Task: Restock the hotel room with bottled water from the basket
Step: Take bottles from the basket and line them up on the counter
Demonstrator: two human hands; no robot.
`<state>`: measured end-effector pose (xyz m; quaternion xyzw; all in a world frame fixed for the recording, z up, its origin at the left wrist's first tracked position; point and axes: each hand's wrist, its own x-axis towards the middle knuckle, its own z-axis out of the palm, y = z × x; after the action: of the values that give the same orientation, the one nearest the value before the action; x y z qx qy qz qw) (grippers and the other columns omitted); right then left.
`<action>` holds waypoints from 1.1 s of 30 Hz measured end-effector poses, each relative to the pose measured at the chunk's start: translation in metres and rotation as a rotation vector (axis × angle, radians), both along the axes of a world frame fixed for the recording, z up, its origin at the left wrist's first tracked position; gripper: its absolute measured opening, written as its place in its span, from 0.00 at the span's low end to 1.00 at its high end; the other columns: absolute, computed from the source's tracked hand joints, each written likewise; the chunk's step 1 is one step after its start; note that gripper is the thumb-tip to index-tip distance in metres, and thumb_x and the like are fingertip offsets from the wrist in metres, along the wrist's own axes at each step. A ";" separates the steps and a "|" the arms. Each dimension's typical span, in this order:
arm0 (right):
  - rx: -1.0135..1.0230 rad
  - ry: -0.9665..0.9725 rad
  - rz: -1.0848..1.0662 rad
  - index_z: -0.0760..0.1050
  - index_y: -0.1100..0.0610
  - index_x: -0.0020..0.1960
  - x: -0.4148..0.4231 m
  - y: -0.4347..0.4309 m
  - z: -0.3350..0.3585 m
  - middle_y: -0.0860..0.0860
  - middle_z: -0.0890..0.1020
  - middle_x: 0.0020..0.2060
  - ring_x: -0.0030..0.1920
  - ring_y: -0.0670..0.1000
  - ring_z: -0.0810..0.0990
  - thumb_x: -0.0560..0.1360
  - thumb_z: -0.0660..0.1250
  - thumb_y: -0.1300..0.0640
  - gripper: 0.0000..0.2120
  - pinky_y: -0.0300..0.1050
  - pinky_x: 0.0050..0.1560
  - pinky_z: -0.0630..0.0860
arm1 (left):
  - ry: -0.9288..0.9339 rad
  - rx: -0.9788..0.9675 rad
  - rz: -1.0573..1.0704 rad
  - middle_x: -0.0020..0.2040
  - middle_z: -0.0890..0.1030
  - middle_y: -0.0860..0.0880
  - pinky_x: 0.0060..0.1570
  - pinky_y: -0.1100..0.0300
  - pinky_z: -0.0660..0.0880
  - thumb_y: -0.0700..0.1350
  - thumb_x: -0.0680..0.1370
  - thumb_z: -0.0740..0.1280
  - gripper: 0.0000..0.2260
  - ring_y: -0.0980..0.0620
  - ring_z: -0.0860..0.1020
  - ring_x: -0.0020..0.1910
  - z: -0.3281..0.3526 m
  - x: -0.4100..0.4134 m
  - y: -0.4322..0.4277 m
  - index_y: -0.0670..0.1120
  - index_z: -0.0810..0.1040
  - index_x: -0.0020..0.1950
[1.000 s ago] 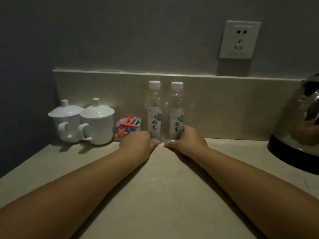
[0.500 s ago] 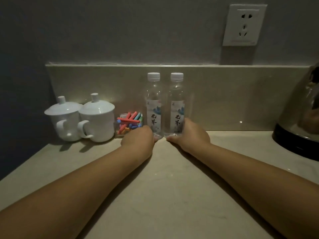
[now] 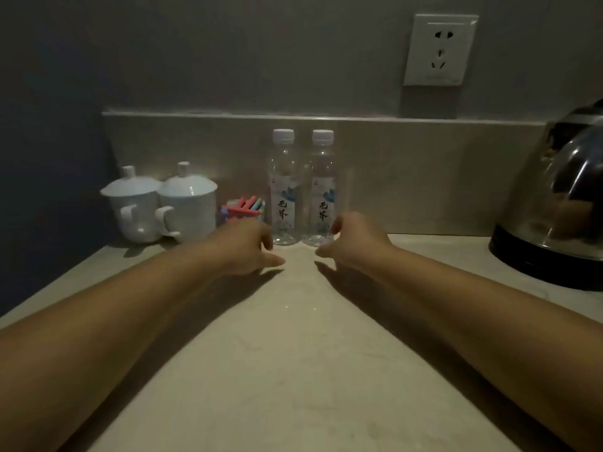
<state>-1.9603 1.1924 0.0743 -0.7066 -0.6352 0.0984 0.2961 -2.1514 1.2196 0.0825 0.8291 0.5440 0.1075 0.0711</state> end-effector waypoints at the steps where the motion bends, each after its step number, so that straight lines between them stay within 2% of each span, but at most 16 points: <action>1: -0.039 -0.015 0.057 0.76 0.51 0.47 -0.004 -0.005 0.005 0.46 0.79 0.41 0.40 0.48 0.77 0.65 0.76 0.52 0.14 0.45 0.40 0.77 | -0.022 -0.014 0.002 0.41 0.76 0.56 0.36 0.65 0.70 0.58 0.71 0.71 0.12 0.58 0.74 0.41 0.004 -0.008 -0.007 0.52 0.76 0.47; 2: -0.061 -0.029 0.118 0.77 0.52 0.46 -0.010 -0.008 0.010 0.47 0.80 0.40 0.39 0.48 0.78 0.66 0.76 0.53 0.12 0.46 0.39 0.78 | -0.047 -0.017 0.017 0.42 0.76 0.56 0.36 0.65 0.71 0.56 0.71 0.71 0.11 0.58 0.75 0.41 0.007 -0.017 -0.013 0.53 0.76 0.47; 5: -0.027 -0.102 0.279 0.79 0.56 0.48 -0.039 -0.018 0.022 0.52 0.82 0.44 0.43 0.52 0.80 0.66 0.76 0.54 0.13 0.50 0.46 0.80 | -0.102 0.008 0.091 0.42 0.77 0.55 0.34 0.67 0.69 0.53 0.70 0.73 0.08 0.59 0.75 0.40 0.012 -0.047 -0.037 0.55 0.75 0.43; 8: 0.044 -0.059 0.411 0.80 0.55 0.47 -0.080 -0.033 0.026 0.51 0.83 0.41 0.43 0.51 0.81 0.67 0.75 0.53 0.11 0.47 0.43 0.79 | -0.110 0.027 0.201 0.41 0.76 0.56 0.34 0.67 0.68 0.53 0.69 0.75 0.11 0.59 0.74 0.39 0.012 -0.084 -0.069 0.54 0.78 0.47; 11: 0.048 -0.064 0.525 0.79 0.56 0.52 -0.122 -0.050 0.020 0.53 0.82 0.49 0.49 0.52 0.80 0.67 0.75 0.53 0.17 0.49 0.52 0.78 | -0.117 0.036 0.324 0.41 0.77 0.56 0.37 0.64 0.71 0.53 0.68 0.75 0.12 0.59 0.75 0.40 0.007 -0.120 -0.103 0.53 0.79 0.48; 15: 0.024 -0.118 0.682 0.78 0.56 0.57 -0.177 -0.076 0.018 0.53 0.81 0.53 0.52 0.51 0.79 0.67 0.75 0.51 0.21 0.46 0.53 0.78 | -0.251 0.161 0.497 0.40 0.78 0.55 0.39 0.60 0.75 0.55 0.69 0.73 0.09 0.57 0.77 0.41 -0.003 -0.171 -0.149 0.54 0.78 0.43; 19: 0.035 -0.111 0.782 0.78 0.56 0.55 -0.240 -0.104 0.020 0.52 0.81 0.52 0.51 0.52 0.80 0.67 0.75 0.51 0.19 0.49 0.54 0.79 | -0.202 0.255 0.612 0.39 0.78 0.54 0.41 0.58 0.72 0.55 0.71 0.71 0.08 0.53 0.77 0.40 -0.014 -0.236 -0.199 0.52 0.77 0.40; 21: 0.061 -0.076 0.816 0.79 0.56 0.54 -0.281 -0.122 0.018 0.50 0.81 0.48 0.49 0.51 0.80 0.66 0.75 0.50 0.19 0.47 0.52 0.79 | -0.210 0.261 0.646 0.41 0.79 0.53 0.42 0.56 0.73 0.55 0.71 0.71 0.08 0.52 0.77 0.42 -0.022 -0.273 -0.227 0.51 0.78 0.40; 25: 0.063 0.061 0.878 0.79 0.54 0.52 -0.371 -0.165 0.005 0.46 0.79 0.41 0.43 0.46 0.79 0.65 0.76 0.49 0.18 0.39 0.41 0.72 | -0.187 0.163 0.671 0.42 0.79 0.52 0.49 0.56 0.76 0.51 0.70 0.73 0.10 0.51 0.79 0.45 -0.039 -0.341 -0.275 0.47 0.81 0.46; 29: 0.009 0.006 0.909 0.79 0.54 0.54 -0.435 -0.194 -0.028 0.46 0.78 0.43 0.45 0.46 0.77 0.66 0.75 0.49 0.19 0.39 0.43 0.71 | -0.133 0.038 0.677 0.44 0.81 0.49 0.52 0.53 0.77 0.48 0.68 0.76 0.12 0.49 0.80 0.47 -0.059 -0.398 -0.312 0.46 0.80 0.47; 33: -0.109 -0.016 0.899 0.78 0.55 0.56 -0.470 -0.206 -0.066 0.49 0.78 0.48 0.49 0.49 0.77 0.68 0.74 0.48 0.20 0.42 0.45 0.72 | -0.130 -0.044 0.691 0.43 0.79 0.51 0.51 0.54 0.77 0.48 0.68 0.75 0.10 0.51 0.79 0.46 -0.087 -0.444 -0.334 0.47 0.80 0.46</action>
<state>-2.4305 0.9860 0.0080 -0.3757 -0.8751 0.2452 0.1814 -2.5951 0.8851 -0.0043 0.5858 0.7889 0.1662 0.0829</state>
